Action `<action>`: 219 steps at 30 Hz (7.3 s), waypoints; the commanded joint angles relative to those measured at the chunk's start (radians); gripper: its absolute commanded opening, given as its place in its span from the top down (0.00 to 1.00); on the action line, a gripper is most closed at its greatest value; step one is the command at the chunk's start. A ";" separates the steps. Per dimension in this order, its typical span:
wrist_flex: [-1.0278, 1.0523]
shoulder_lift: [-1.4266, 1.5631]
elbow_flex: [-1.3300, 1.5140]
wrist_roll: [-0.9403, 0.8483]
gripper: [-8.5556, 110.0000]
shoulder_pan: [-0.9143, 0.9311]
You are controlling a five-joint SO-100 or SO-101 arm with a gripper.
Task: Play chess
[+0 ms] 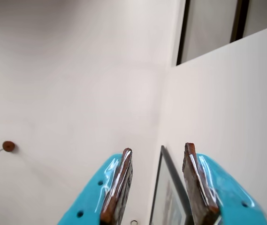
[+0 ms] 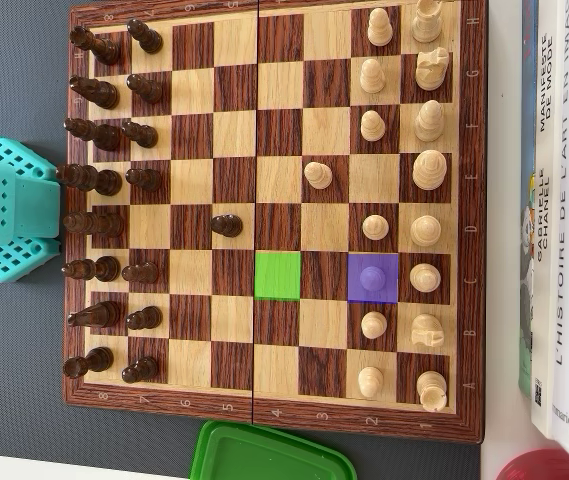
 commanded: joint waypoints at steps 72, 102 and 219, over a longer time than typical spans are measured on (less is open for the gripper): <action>-0.003 -0.009 0.021 -0.005 0.79 0.000; 0.792 -0.011 0.021 -0.008 0.79 0.003; 2.922 -2.161 -1.899 -0.006 0.79 0.144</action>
